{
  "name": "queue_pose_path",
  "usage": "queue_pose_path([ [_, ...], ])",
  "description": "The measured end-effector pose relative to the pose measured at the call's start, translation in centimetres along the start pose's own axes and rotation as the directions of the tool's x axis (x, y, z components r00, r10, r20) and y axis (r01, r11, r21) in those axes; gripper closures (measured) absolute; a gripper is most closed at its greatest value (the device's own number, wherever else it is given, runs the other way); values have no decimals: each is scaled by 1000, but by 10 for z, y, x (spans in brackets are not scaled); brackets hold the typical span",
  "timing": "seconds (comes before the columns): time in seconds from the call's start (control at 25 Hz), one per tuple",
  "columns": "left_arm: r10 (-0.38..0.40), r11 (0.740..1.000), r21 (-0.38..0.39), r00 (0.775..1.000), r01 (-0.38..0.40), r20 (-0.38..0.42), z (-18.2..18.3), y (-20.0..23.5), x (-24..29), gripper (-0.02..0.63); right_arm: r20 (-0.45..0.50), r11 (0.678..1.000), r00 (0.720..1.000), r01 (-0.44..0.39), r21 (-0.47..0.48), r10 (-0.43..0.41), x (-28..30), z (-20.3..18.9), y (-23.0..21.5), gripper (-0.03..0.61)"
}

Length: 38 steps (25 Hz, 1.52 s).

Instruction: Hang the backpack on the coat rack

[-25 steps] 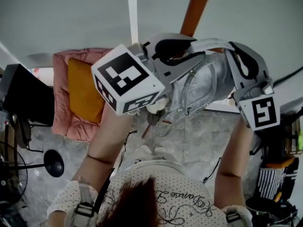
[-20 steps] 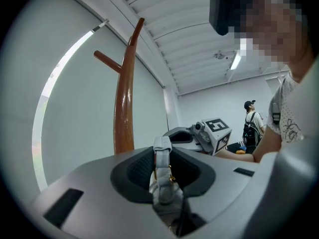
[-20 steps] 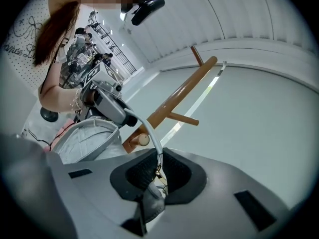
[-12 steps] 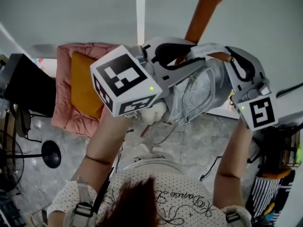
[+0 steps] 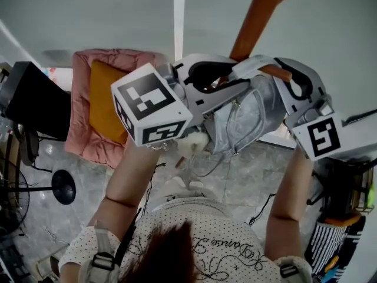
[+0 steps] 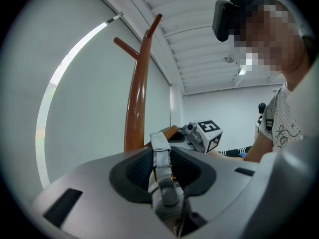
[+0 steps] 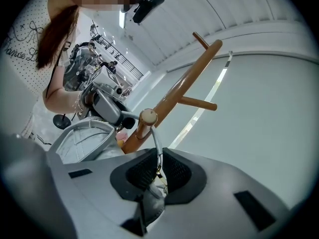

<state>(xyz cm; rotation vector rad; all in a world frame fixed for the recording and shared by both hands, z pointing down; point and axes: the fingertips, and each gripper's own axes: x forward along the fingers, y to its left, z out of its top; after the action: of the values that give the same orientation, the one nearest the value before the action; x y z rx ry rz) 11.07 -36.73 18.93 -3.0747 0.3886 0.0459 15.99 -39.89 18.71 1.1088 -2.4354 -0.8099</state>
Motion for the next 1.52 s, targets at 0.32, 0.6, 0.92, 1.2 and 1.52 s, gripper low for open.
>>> queue_pose_path([
  [0.32,-22,997,-69,999,24,28,-12,-3,2,502,23,1000,1000,-2,28,2,4,-4,4,534],
  [0.6,-30,997,-72,996,37,87,-12,-4,-1,494,51,997,998,45,64,-49,5,-4,5,525],
  [0.92,21,999,-31,993,-18,119,-6,-3,-17,474,51,998,999,15,57,-18,-3,0,10,496],
  [1.2,83,996,-37,984,-78,159,9,2,-36,474,59,997,997,43,58,-46,-20,8,8,457],
  [1.52,137,990,2,971,-140,199,23,9,-55,516,74,993,991,105,48,-108,-32,27,8,461],
])
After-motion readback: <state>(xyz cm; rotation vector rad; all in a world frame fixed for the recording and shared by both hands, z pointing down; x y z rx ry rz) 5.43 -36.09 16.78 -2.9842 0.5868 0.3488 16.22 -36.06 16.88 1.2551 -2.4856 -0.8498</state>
